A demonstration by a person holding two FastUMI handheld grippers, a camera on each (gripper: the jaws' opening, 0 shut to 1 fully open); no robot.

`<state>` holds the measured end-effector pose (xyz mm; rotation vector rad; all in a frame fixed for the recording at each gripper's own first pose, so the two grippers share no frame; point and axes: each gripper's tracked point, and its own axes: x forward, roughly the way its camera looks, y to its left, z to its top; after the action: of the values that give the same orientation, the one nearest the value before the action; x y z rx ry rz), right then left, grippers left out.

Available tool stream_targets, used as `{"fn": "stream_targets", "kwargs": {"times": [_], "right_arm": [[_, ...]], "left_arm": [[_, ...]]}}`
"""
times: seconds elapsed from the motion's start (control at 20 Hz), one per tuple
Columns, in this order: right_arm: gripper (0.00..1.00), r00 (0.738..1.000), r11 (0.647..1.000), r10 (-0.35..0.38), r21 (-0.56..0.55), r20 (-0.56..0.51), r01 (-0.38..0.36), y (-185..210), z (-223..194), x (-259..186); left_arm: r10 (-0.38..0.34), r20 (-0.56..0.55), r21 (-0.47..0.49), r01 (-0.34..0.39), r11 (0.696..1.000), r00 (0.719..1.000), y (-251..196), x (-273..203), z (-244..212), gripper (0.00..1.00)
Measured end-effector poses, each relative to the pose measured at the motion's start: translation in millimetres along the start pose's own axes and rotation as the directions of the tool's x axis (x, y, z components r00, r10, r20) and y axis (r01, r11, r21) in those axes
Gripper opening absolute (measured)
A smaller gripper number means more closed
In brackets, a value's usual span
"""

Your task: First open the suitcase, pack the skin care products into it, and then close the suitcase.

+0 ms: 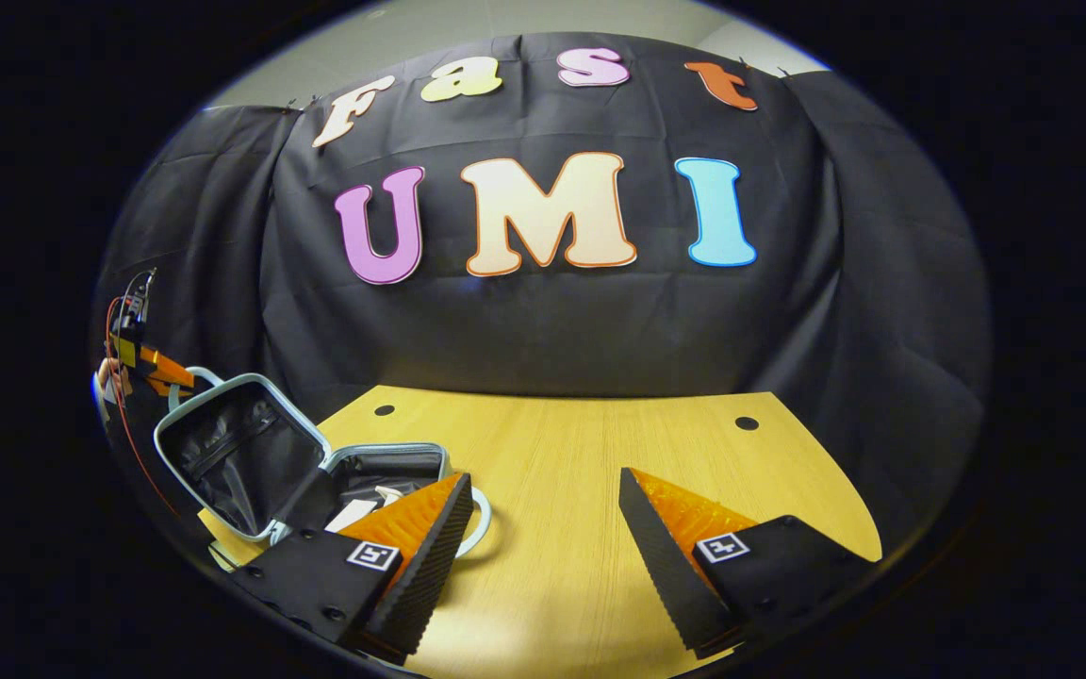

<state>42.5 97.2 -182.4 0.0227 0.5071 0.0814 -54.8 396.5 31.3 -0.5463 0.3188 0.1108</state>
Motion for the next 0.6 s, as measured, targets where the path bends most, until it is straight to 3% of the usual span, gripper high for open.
{"fn": "stream_targets", "kwargs": {"times": [0.25,0.6], "right_arm": [[0.98,1.0,1.0,-0.014,0.022,0.004,0.014,-32.5,-2.5,-8.4],[0.98,0.999,0.998,-0.042,0.04,0.008,0.041,-76.0,-4.1,-23.6]], "left_arm": [[-0.037,-0.034,0.081,0.04,0.996,0.999,-64.6,15.6,-15.3,0.0],[-0.166,-0.156,0.124,0.186,0.975,0.974,-169.5,59.1,-64.5,0.0]]}}
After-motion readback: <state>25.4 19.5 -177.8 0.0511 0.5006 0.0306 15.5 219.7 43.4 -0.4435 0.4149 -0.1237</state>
